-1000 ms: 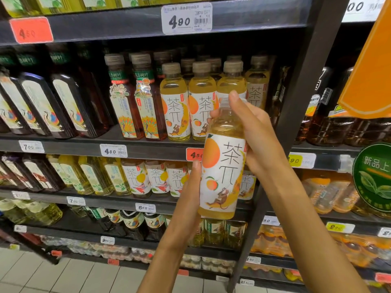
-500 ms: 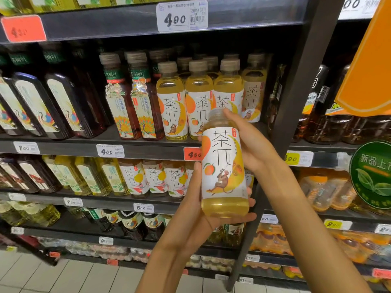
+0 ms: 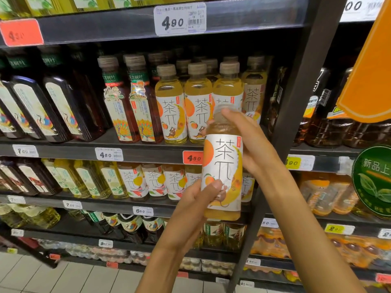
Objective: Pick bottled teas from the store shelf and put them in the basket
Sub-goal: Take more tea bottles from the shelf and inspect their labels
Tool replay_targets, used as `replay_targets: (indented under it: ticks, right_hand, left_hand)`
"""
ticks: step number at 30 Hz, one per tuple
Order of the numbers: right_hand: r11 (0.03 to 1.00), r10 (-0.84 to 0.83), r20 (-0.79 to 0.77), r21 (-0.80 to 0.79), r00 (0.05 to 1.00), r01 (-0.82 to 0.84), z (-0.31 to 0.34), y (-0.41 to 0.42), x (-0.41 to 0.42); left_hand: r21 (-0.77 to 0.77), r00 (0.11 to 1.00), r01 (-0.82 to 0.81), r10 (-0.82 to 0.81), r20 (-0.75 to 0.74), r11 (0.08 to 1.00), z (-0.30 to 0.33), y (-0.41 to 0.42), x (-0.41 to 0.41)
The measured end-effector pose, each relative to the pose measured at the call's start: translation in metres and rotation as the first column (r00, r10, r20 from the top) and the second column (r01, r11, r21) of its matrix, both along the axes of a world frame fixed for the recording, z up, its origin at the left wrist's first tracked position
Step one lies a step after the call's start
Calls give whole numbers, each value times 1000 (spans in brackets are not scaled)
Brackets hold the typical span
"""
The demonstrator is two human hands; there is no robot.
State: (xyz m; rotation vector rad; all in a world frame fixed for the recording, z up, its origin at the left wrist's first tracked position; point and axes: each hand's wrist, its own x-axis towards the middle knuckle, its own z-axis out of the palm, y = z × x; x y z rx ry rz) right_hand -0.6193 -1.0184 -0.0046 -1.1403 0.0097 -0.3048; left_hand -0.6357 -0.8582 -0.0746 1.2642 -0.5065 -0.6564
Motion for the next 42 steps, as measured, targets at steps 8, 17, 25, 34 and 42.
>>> replay_targets:
  ticks: [8, 17, 25, 34, 42]
  right_hand:
    - [950, -147, 242, -236, 959, 205, 16, 7, -15]
    - [840, 277, 195, -524, 941, -139, 29, -8, -21]
    - [696, 190, 407, -698, 893, 170, 20, 4, -36]
    - [731, 265, 452, -670, 852, 128, 15, 4, -46]
    - [946, 140, 332, -323, 933, -28, 13, 0, -28]
  left_hand:
    - [-19, 927, -194, 189, 325, 981, 3, -18, 19]
    - [-173, 947, -125, 169, 273, 977, -13, -17, 24]
    - [-61, 809, -255, 247, 534, 965, -10, -22, 32]
    - [-63, 767, -281, 264, 585, 957, -1, -24, 29]
    - [-131, 944, -64, 102, 315, 989, -2, -15, 19]
